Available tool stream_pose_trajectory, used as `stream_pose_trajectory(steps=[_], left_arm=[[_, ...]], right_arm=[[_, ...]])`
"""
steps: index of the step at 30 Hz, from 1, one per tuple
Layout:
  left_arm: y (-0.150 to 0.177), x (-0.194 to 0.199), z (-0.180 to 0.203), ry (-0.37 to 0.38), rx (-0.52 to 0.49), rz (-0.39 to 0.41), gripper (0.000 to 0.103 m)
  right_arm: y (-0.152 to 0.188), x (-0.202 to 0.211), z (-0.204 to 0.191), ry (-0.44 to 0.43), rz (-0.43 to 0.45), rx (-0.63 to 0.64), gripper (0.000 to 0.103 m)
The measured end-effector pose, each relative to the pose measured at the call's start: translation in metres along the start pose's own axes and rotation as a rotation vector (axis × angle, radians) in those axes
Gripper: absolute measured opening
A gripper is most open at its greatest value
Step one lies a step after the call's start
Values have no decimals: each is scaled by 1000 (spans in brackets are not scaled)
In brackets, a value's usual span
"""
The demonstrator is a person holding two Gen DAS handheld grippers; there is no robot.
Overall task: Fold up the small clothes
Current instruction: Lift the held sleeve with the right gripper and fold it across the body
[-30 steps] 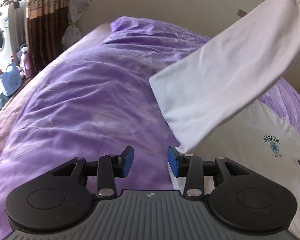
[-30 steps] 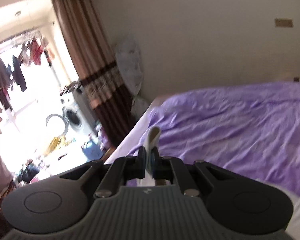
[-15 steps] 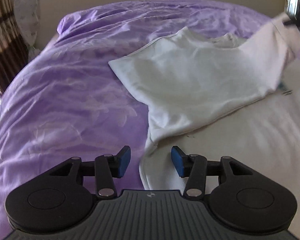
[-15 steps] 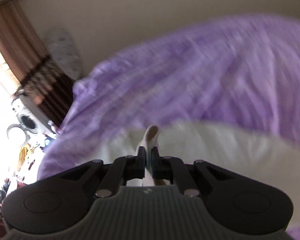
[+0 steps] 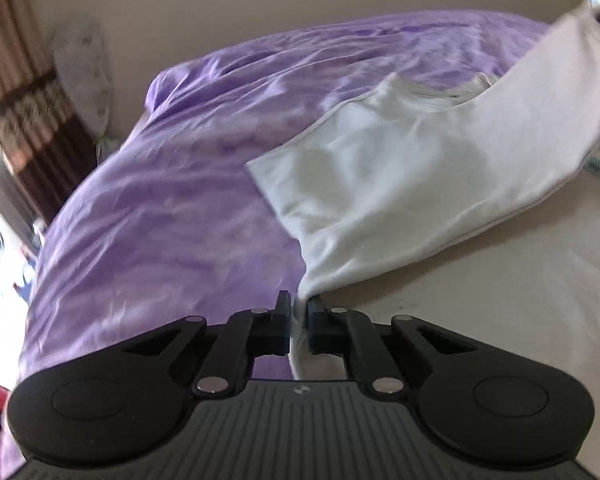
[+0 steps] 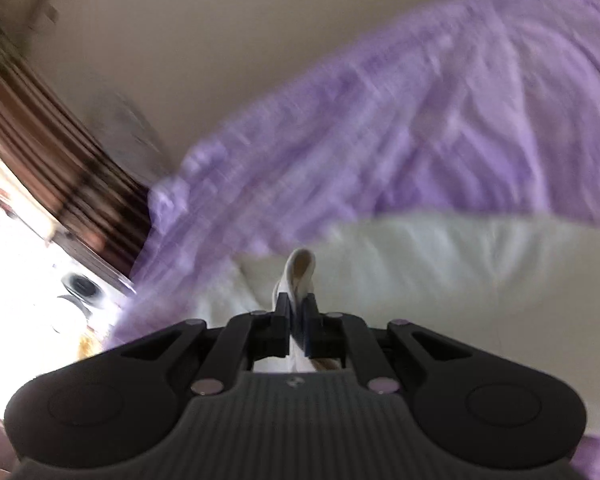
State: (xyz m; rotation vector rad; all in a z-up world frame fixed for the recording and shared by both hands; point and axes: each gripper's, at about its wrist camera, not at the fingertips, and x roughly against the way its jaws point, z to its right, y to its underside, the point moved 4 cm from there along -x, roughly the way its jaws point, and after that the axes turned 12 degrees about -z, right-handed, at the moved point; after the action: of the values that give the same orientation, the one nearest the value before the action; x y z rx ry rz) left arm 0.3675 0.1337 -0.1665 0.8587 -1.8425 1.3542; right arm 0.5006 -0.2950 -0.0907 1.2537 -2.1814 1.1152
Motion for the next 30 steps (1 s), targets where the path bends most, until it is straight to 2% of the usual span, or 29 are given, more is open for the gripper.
stream_pose_trajectory(steps=[3, 5, 7, 9, 11, 13, 14, 16, 17, 19, 24, 27, 30], left_arm=[[5, -2, -3, 27, 22, -32, 7], [5, -9, 0, 33, 35, -68, 7], [2, -15, -2, 66, 71, -122, 8], [1, -14, -11, 109, 98, -155, 14], [0, -7, -25, 183, 133, -184, 19], [-2, 6, -40, 276, 158, -186, 32], [-6, 13, -45, 301, 168, -171, 35], [-19, 22, -56, 319, 200, -133, 49], [-27, 23, -60, 325, 226, -119, 51], [-44, 15, -67, 341, 300, -103, 52], [-83, -33, -79, 440, 514, -47, 52], [-95, -68, -82, 453, 611, -57, 52], [-101, -98, -86, 435, 685, -57, 52]], right_arm=[[15, -3, 28, 120, -41, -15, 0], [32, -21, 64, 192, -114, -87, 0], [50, -37, 98, 228, -172, -177, 0], [62, -50, 118, 214, -203, -234, 0], [65, -55, 121, 210, -196, -219, 0], [62, -56, 117, 215, -194, -188, 0], [60, -57, 115, 214, -196, -177, 0], [57, -58, 111, 222, -203, -157, 1], [55, -59, 110, 226, -206, -150, 1], [56, -55, 110, 228, -209, -141, 1], [59, -56, 116, 210, -207, -154, 1], [59, -54, 116, 200, -206, -138, 2], [59, -53, 116, 194, -204, -118, 2]])
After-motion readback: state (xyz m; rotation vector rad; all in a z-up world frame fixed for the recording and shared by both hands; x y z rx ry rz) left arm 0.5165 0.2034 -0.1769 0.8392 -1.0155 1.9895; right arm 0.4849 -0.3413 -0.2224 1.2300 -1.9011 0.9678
